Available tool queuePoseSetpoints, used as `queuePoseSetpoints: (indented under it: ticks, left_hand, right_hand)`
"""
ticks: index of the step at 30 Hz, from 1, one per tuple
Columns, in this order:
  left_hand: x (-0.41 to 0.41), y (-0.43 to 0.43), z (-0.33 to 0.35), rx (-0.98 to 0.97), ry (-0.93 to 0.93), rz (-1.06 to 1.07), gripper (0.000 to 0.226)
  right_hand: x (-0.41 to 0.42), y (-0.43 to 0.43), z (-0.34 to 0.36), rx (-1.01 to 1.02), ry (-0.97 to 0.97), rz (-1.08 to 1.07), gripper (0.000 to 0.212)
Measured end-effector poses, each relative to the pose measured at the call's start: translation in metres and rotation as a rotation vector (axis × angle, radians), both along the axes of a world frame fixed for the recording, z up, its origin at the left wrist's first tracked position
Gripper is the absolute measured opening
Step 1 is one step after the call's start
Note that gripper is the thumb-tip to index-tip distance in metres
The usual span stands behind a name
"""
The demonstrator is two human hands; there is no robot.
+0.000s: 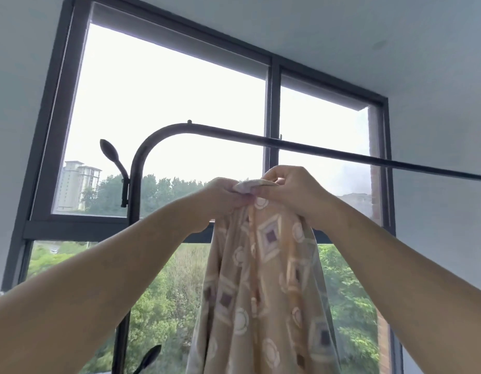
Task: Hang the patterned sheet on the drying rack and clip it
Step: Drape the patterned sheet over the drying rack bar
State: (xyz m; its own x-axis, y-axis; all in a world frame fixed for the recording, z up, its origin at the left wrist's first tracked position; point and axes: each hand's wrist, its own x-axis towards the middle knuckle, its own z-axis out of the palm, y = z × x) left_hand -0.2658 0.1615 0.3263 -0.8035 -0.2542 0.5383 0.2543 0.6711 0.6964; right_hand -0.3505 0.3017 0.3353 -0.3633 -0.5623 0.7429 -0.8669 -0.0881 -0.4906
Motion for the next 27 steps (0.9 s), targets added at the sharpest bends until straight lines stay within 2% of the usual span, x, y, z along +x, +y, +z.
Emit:
queuePoseSetpoints:
  ticks: [2,4,6,8,9,10,12,14,16,17,20,21,22,23,24,25,27]
  left_hand:
    - [-0.001,-0.004,0.002,0.16,0.136,0.028,0.013]
    - [0.0,-0.011,0.007,0.275,0.241,0.04,0.012]
    - [0.007,-0.016,0.017,0.306,0.339,0.107,0.021]
    - [0.013,-0.021,0.027,0.3,0.448,0.158,0.023]
    - [0.016,-0.021,0.031,0.295,0.486,0.171,0.022]
    - [0.017,-0.022,0.034,0.276,0.519,0.185,0.019]
    - [0.019,-0.024,0.04,0.173,0.555,0.247,0.013]
    - [0.022,-0.024,0.049,0.091,0.634,0.327,0.023]
    - [0.024,-0.02,0.059,0.043,0.764,0.407,0.031]
    - [0.023,-0.015,0.065,0.015,0.768,0.404,0.034]
    - [0.016,-0.002,0.065,-0.148,0.529,0.372,0.028]
    - [0.016,-0.003,0.066,-0.15,0.546,0.442,0.028]
    - [0.018,-0.006,0.069,-0.121,0.626,0.527,0.03]
    - [0.021,-0.008,0.071,-0.092,0.686,0.548,0.03]
    - [0.024,-0.007,0.071,-0.074,0.668,0.477,0.029]
    - [0.026,-0.002,0.072,-0.063,0.565,0.324,0.032]
    - [0.026,0.016,0.068,-0.125,0.228,0.076,0.056]
  right_hand:
    - [-0.007,0.001,-0.007,0.088,-0.101,0.048,0.023]
    - [-0.017,0.004,-0.016,0.298,-0.184,0.018,0.019]
    - [-0.028,0.01,-0.029,0.482,-0.285,0.015,0.02]
    - [-0.038,0.014,-0.041,0.575,-0.326,0.043,0.029]
    - [-0.04,0.015,-0.042,0.521,-0.342,0.041,0.035]
    - [-0.042,0.016,-0.038,0.371,-0.368,0.027,0.036]
    - [-0.045,0.016,-0.016,-0.091,-0.396,-0.002,0.03]
    - [-0.04,0.021,0.02,-0.417,-0.175,-0.181,0.03]
    - [-0.026,0.025,0.052,-0.559,0.116,-0.335,0.027]
    - [-0.019,0.026,0.062,-0.537,0.211,-0.369,0.028]
    - [-0.018,0.025,0.067,-0.085,0.364,-0.447,0.039]
    - [-0.024,0.027,0.065,-0.074,0.35,-0.453,0.043]
    - [-0.027,0.032,0.064,-0.151,0.298,-0.424,0.045]
    - [-0.029,0.036,0.062,-0.246,0.238,-0.375,0.044]
    - [-0.029,0.039,0.06,-0.284,0.215,-0.342,0.043]
    - [-0.029,0.038,0.058,-0.258,0.225,-0.328,0.043]
    - [-0.025,0.029,0.055,-0.197,0.241,-0.279,0.039]
